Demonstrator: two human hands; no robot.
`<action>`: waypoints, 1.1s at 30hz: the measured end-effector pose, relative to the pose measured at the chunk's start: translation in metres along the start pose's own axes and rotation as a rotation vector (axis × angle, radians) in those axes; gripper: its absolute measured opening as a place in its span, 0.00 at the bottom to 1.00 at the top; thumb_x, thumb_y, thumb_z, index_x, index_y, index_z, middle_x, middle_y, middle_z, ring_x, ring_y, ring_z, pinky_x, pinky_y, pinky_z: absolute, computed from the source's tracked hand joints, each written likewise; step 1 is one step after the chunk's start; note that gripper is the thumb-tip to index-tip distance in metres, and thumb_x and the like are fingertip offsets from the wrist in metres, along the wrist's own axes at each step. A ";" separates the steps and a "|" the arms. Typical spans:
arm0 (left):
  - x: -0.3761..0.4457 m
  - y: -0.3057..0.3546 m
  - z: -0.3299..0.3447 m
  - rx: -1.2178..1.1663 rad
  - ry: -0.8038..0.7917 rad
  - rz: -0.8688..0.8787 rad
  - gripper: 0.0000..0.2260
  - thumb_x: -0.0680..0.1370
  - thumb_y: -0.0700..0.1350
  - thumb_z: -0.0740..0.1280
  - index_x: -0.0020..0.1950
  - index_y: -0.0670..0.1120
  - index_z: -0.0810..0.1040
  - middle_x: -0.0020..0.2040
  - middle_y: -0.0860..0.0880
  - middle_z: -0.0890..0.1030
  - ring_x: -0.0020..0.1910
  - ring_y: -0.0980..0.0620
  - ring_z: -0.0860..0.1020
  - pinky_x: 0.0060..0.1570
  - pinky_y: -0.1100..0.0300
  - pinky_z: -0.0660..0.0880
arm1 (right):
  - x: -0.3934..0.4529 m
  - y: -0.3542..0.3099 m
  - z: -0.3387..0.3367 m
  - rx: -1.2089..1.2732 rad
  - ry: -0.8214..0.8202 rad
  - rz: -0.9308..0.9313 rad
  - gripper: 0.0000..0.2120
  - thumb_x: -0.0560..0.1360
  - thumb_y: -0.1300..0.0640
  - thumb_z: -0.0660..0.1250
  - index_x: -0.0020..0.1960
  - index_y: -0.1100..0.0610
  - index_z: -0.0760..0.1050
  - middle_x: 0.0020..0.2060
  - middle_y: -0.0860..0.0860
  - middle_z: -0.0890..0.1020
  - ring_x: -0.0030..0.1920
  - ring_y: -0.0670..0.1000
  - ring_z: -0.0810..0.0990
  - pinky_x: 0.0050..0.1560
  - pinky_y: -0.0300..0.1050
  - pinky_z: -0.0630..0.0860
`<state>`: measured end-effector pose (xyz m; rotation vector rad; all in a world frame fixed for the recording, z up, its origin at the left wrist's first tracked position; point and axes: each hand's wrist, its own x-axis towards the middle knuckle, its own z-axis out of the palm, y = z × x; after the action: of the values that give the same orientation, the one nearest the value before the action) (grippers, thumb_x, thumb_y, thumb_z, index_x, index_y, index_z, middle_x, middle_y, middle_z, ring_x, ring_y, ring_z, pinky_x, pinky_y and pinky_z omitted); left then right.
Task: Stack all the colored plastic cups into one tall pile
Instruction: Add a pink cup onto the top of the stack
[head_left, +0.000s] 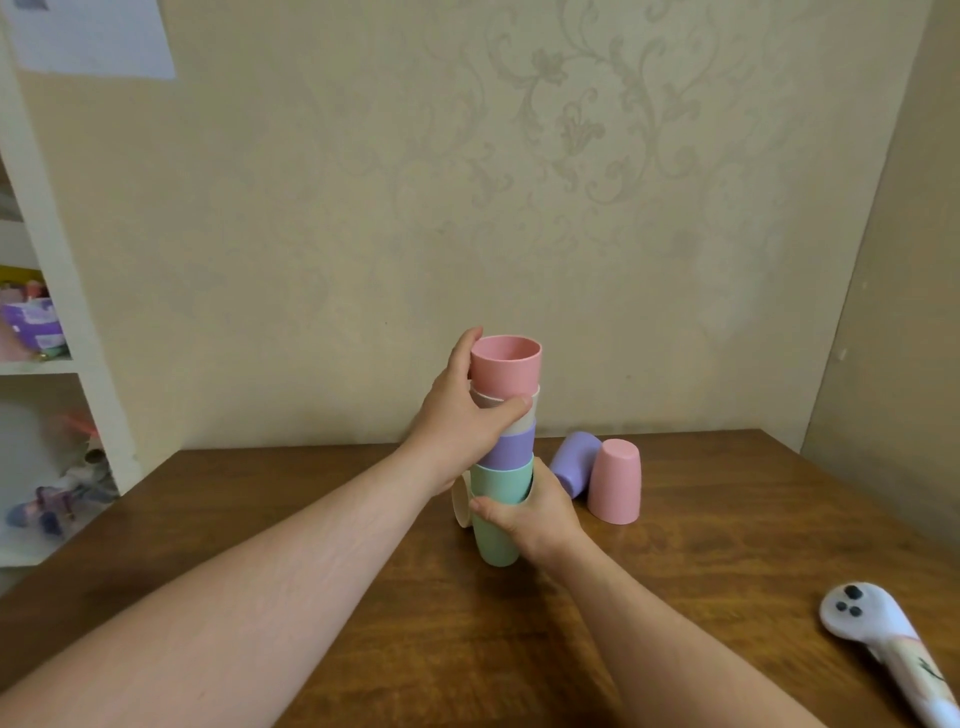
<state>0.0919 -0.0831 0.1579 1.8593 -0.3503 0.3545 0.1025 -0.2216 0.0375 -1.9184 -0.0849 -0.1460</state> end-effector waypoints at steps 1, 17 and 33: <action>0.000 -0.001 0.000 -0.007 -0.008 -0.006 0.48 0.69 0.55 0.78 0.84 0.69 0.55 0.75 0.57 0.74 0.68 0.51 0.80 0.67 0.45 0.81 | 0.000 0.000 0.000 0.001 -0.004 0.001 0.40 0.60 0.38 0.83 0.68 0.42 0.73 0.60 0.44 0.84 0.60 0.49 0.84 0.64 0.59 0.84; -0.027 -0.074 -0.005 -0.073 -0.039 -0.141 0.36 0.70 0.47 0.86 0.73 0.58 0.73 0.61 0.59 0.86 0.57 0.61 0.86 0.62 0.51 0.84 | -0.018 -0.003 0.023 -0.111 -0.002 -0.136 0.37 0.65 0.43 0.85 0.69 0.40 0.72 0.61 0.41 0.79 0.63 0.44 0.80 0.64 0.47 0.80; -0.023 -0.108 -0.037 -0.212 0.182 -0.152 0.27 0.74 0.37 0.81 0.68 0.50 0.74 0.58 0.51 0.86 0.49 0.61 0.86 0.49 0.59 0.80 | 0.038 -0.017 0.014 -1.111 -0.343 -0.178 0.47 0.76 0.51 0.72 0.83 0.31 0.47 0.80 0.50 0.66 0.75 0.63 0.66 0.70 0.64 0.72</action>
<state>0.1129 -0.0139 0.0671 1.6206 -0.1168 0.3649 0.1390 -0.2032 0.0537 -3.0313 -0.4869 0.0414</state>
